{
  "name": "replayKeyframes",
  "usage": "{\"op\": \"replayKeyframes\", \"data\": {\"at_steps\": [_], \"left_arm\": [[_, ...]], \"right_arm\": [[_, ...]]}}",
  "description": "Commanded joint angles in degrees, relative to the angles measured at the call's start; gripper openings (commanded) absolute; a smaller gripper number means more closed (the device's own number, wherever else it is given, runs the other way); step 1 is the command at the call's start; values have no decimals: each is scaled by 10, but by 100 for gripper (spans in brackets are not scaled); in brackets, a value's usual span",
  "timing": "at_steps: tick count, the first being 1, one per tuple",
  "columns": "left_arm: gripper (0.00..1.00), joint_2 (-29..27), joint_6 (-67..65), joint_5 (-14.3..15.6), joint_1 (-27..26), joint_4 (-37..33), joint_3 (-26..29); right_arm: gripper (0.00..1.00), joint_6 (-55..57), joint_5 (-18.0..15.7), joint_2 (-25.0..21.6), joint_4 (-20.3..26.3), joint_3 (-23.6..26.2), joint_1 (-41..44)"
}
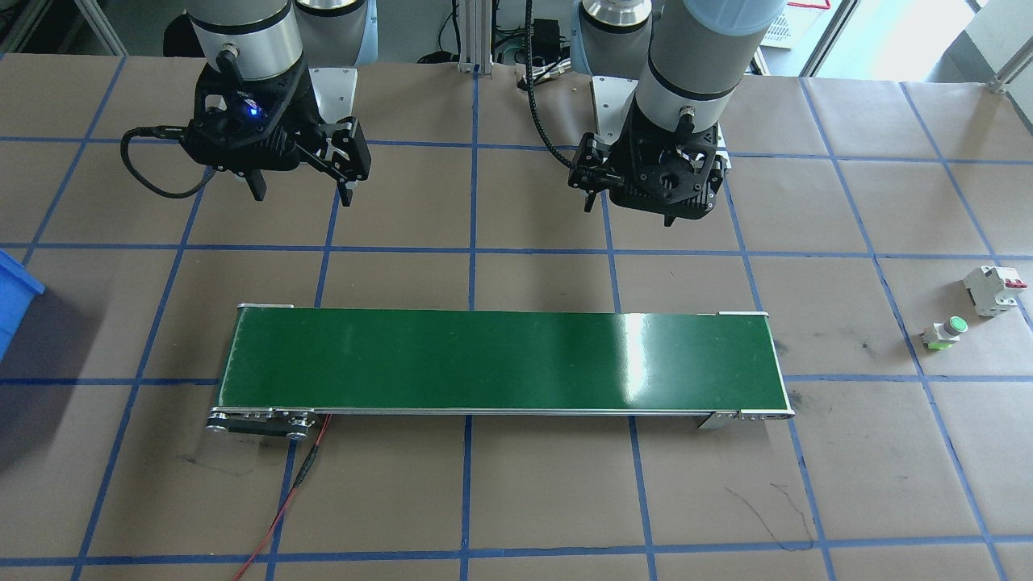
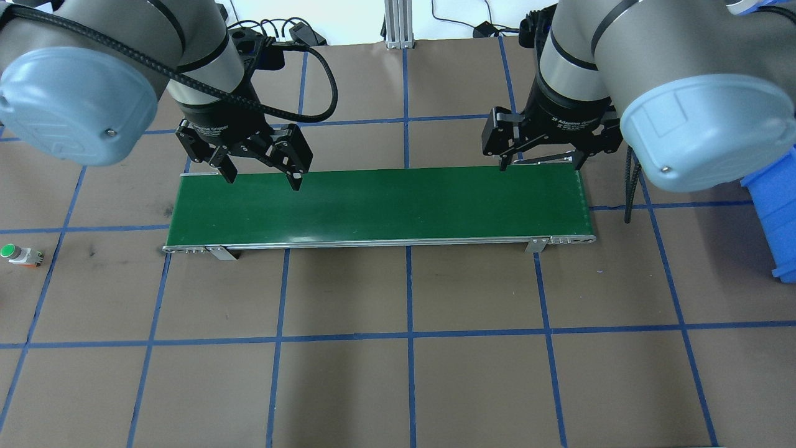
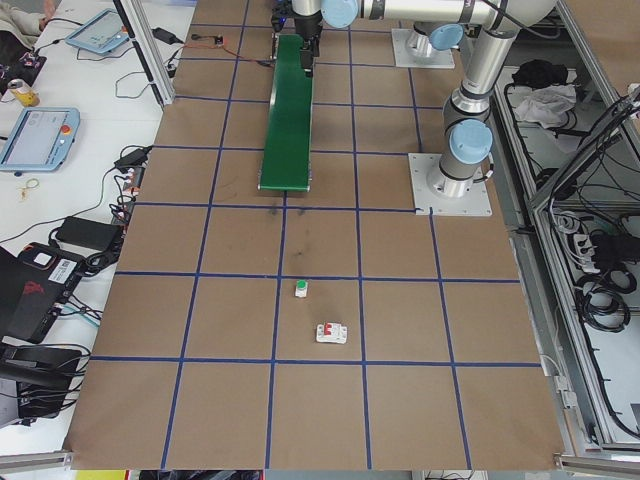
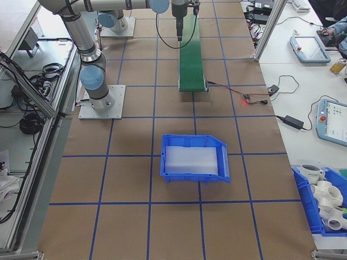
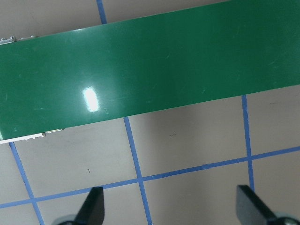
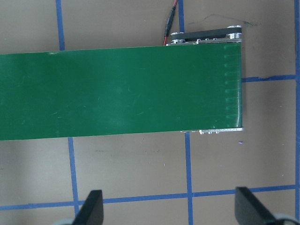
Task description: Move button from left to right
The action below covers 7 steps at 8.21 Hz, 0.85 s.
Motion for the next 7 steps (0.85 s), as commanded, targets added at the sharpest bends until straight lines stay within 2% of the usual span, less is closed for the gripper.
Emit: {"op": "replayKeyframes", "data": {"at_steps": [1, 3, 4, 6, 7], "left_arm": [[100, 2, -5, -1, 1, -4, 1], [100, 6, 1, -7, 3, 2, 0], [100, 7, 6, -1, 13, 2, -1], [100, 9, 77, 0, 75, 2, -7], [100, 7, 84, -1, 136, 5, -8]], "right_arm": [[100, 0, 1, 0, 0, 0, 0], [100, 0, 0, 0, 0, 0, 0], [100, 0, 0, -1, 1, 0, 0], [100, -1, -1, -1, 1, 0, 0], [100, 0, -3, -1, 1, 0, 0]]}}
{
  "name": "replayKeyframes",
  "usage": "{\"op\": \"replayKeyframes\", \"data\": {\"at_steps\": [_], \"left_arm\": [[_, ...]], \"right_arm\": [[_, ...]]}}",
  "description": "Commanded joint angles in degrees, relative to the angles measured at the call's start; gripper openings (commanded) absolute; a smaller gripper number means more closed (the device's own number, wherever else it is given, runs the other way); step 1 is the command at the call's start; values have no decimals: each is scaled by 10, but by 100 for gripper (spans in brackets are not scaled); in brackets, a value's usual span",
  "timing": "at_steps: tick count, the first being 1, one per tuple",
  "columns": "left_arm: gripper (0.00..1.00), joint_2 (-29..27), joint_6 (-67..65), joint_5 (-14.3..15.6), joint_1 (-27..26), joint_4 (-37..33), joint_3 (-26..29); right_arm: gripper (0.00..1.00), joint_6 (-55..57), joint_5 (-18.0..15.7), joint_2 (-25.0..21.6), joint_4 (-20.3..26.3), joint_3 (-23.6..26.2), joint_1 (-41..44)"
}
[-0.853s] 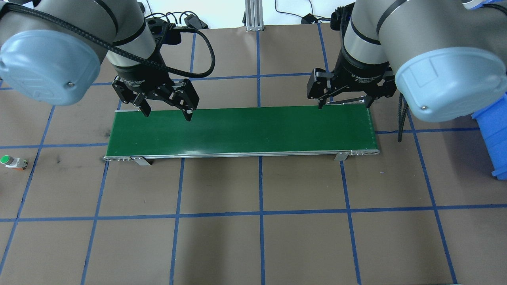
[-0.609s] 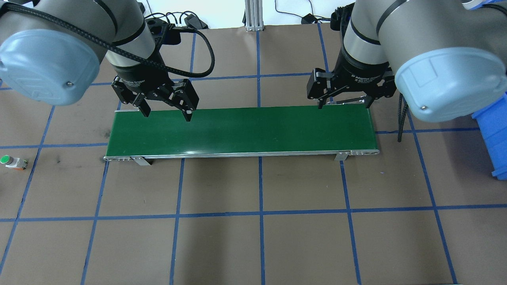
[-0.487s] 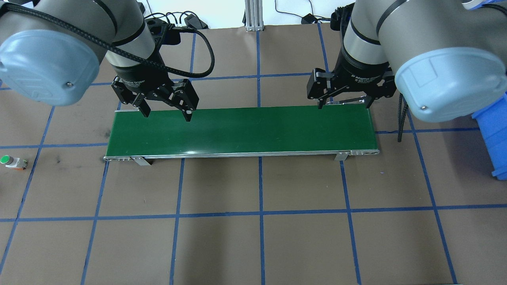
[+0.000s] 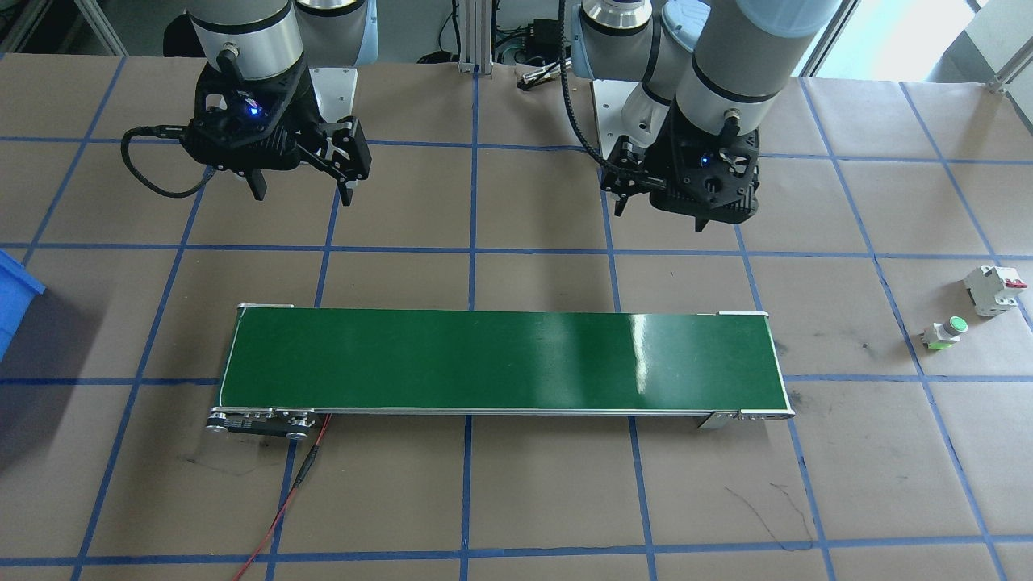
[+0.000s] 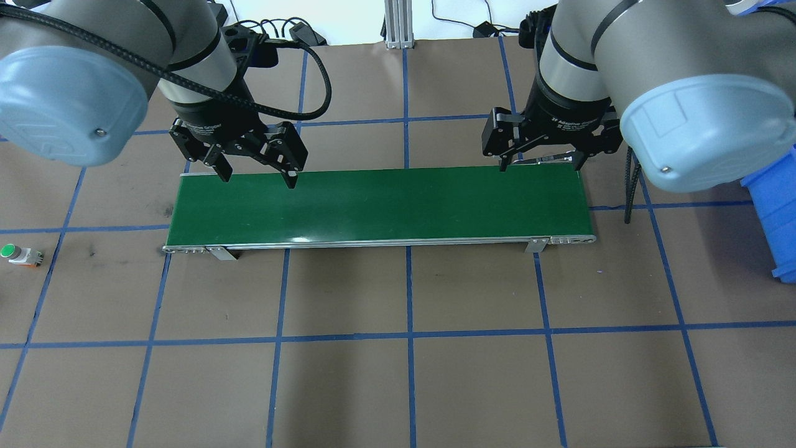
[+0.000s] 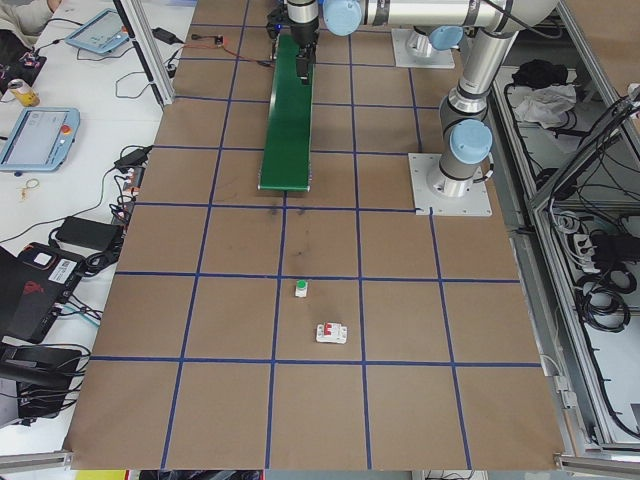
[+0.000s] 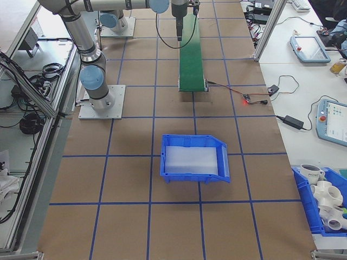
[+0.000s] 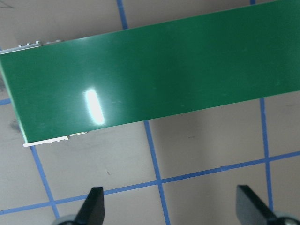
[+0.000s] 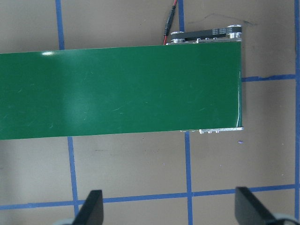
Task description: Move button from left to right
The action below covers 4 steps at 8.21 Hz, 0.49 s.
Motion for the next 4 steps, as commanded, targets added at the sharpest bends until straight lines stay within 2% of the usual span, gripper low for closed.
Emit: {"op": "replayKeyframes", "data": {"at_steps": [1, 3, 4], "left_arm": [[100, -4, 58, -1, 157, 7, -5], [100, -32, 218, 1, 282, 35, -5], [100, -40, 285, 12, 330, 63, -6]], "right_arm": [[100, 1, -2, -1, -1, 1, 1], [100, 0, -2, -1, -1, 0, 1], [100, 1, -1, 1, -1, 0, 1]]}}
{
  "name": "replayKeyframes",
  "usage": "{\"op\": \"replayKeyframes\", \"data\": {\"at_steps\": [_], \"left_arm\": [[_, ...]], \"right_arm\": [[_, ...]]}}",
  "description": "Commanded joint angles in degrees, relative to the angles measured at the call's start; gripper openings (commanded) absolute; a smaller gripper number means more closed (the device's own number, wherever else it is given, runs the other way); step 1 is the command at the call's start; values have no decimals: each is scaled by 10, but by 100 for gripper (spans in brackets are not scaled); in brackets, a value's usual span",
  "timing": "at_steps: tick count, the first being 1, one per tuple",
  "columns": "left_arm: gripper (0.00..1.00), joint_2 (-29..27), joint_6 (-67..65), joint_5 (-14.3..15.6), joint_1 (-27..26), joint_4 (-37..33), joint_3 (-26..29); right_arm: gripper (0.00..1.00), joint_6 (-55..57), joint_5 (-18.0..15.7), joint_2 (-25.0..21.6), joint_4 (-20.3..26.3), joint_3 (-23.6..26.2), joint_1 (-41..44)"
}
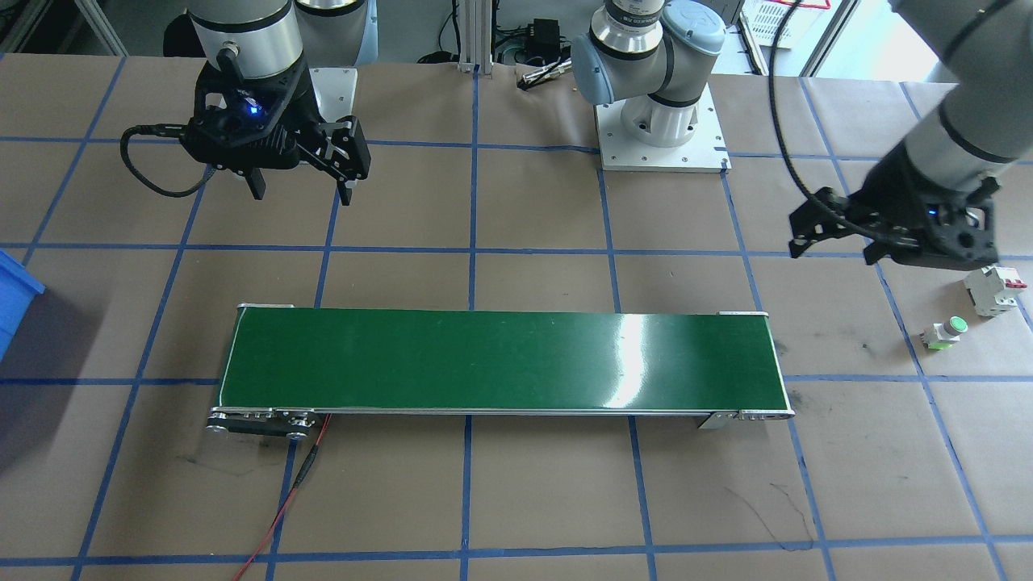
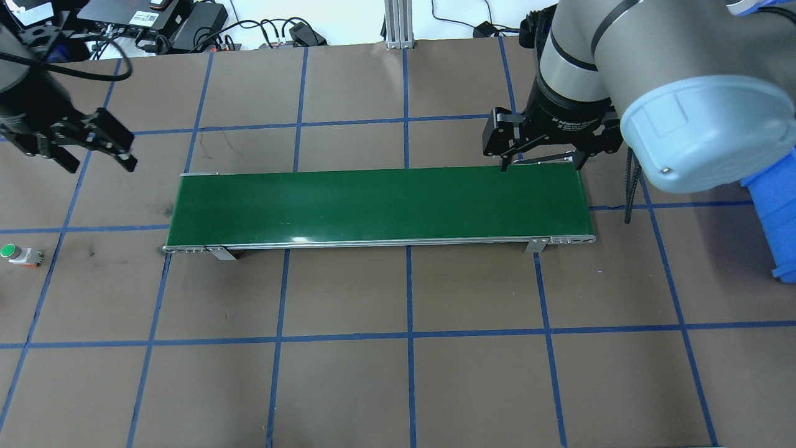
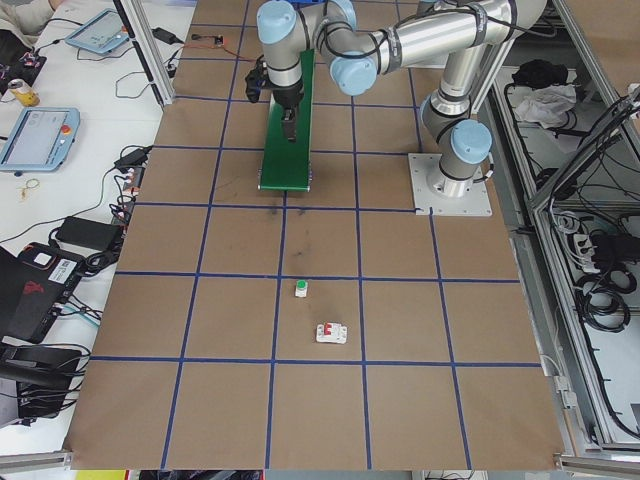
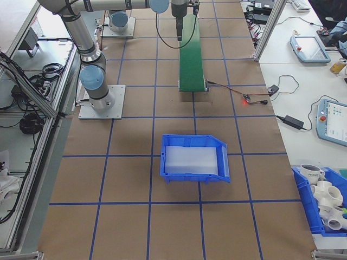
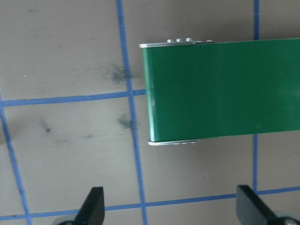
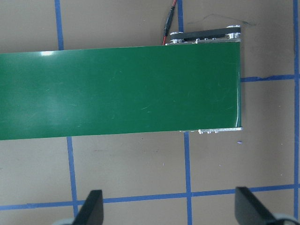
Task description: Move button from left to right
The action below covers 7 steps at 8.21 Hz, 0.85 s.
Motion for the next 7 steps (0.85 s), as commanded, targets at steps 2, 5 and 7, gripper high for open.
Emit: {"op": "replayKeyframes", "data": {"at_steps": [2, 5, 7], "left_arm": [[100, -71, 223, 42, 174, 125, -5], [100, -144, 323, 59, 220, 235, -7], [100, -173, 326, 99, 240, 241, -7]], "right_arm": [[100, 0, 1, 1, 0, 0, -1], [100, 0, 1, 1, 1, 0, 0], [100, 0, 1, 1, 1, 0, 0]]}}
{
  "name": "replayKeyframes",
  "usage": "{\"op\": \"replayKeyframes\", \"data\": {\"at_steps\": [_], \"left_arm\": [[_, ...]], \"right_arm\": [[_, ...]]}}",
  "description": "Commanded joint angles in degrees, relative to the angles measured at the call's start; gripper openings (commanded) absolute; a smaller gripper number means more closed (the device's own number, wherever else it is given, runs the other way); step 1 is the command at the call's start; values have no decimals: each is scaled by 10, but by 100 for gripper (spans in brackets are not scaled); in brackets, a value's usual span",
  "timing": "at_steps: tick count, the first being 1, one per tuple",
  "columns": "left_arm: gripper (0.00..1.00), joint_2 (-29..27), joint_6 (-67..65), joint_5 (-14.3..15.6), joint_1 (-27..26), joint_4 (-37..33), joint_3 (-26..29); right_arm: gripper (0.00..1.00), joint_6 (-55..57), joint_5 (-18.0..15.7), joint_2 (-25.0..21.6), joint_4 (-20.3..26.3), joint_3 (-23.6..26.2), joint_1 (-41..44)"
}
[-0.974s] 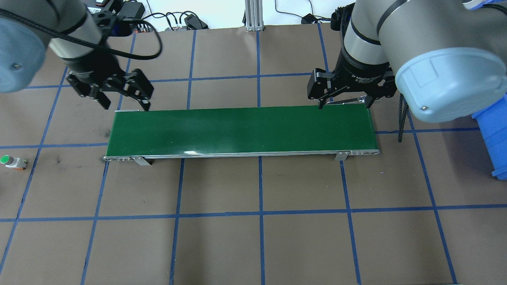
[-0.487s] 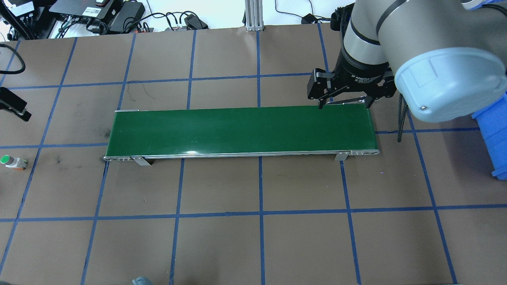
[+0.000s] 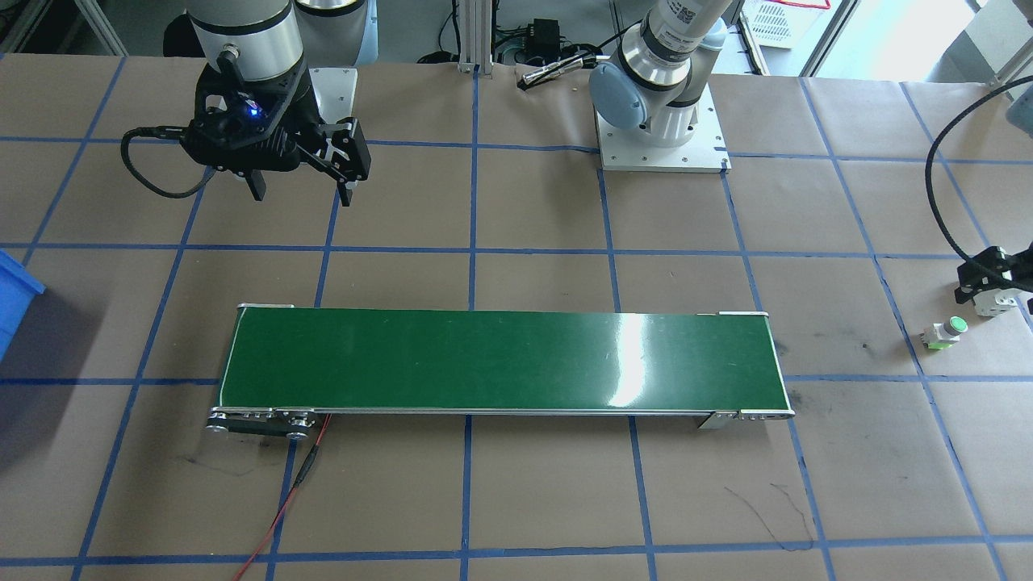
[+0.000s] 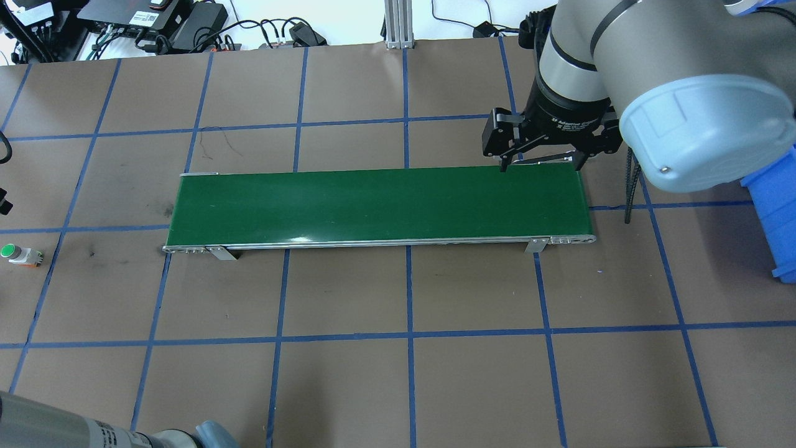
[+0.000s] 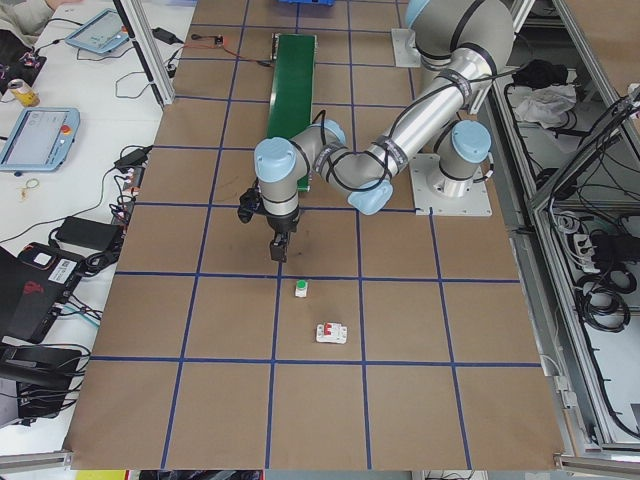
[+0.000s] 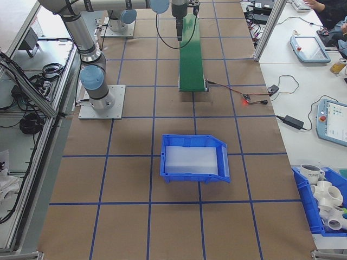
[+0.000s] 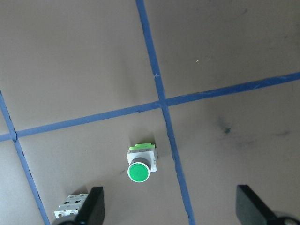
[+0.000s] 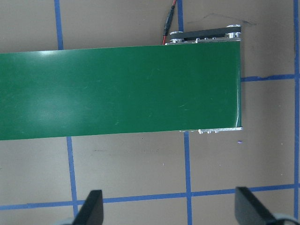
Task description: Move button from left to right
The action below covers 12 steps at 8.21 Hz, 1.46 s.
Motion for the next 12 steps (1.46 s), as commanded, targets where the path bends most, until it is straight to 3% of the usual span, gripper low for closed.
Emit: {"op": "replayKeyframes", "data": {"at_steps": [1, 12], "left_arm": [[100, -38, 12, 51, 19, 16, 1], [100, -141, 42, 53, 28, 66, 0]], "right_arm": [[100, 0, 0, 0, 0, 0, 0], [100, 0, 1, 1, -1, 1, 0]]}}
